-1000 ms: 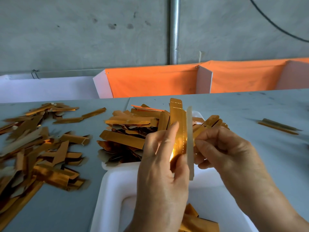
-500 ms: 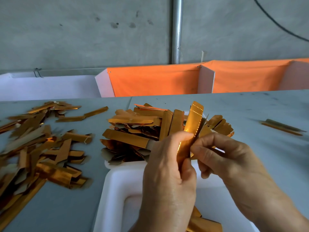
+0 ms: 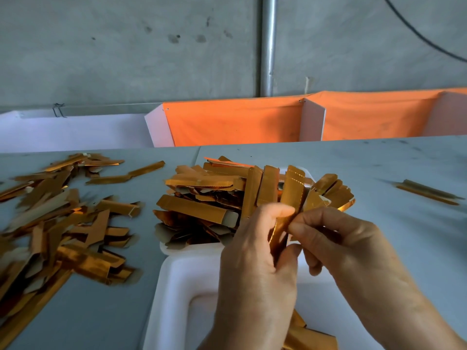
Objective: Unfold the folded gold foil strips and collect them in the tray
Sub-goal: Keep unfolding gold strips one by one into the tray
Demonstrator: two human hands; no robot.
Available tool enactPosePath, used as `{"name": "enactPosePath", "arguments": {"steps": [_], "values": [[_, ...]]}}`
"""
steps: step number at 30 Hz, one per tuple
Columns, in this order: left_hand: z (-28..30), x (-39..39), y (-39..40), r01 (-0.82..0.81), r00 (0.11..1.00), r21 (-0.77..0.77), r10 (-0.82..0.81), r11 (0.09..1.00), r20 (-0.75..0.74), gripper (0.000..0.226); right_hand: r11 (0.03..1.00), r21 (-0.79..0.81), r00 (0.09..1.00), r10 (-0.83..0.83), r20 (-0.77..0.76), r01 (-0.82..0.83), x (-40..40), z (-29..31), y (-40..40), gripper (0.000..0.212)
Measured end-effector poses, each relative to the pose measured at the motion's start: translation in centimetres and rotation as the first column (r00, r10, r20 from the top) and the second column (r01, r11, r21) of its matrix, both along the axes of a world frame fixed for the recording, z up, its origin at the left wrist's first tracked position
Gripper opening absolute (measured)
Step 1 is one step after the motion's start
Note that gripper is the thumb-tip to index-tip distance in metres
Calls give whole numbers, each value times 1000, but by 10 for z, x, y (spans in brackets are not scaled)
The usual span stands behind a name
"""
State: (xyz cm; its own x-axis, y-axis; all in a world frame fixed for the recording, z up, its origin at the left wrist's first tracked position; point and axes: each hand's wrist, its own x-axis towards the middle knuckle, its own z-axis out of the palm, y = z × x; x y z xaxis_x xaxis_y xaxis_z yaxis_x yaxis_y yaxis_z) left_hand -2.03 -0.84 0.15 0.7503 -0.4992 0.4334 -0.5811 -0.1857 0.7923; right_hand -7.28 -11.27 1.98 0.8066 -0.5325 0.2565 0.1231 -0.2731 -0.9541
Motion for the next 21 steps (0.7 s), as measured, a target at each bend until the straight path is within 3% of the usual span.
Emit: {"name": "enactPosePath", "arguments": {"steps": [3,6,8,10,12,16,19,21], "values": [[-3,2,-2,1,998,-50,-4,999,-55,38,998,17,998,55,23,-55,0,0,-2,18],[-4,5,-3,-11,990,-153,-11,988,-138,44,958,185,973,203,109,-221,-1,5,-5,18],[-4,8,-2,-9,975,-199,-35,980,-221,48,957,236,974,127,189,-171,0,4,-13,26],[-5,11,-2,3,960,-235,-69,972,-271,50,967,237,987,63,148,-97,0,3,-19,36],[-5,14,-2,20,951,-253,-96,967,-294,50,963,239,991,113,70,-127,1,-1,-18,43],[-7,13,-2,92,946,-206,-150,974,-286,54,972,165,983,179,-51,-168,3,-4,-15,17],[-8,11,-1,120,951,-155,-159,981,-266,56,983,143,992,122,-22,-117,3,-4,-14,3],[-8,9,-1,157,952,-107,-179,982,-248,55,991,128,999,39,-20,-36,3,-3,-13,13]]}}
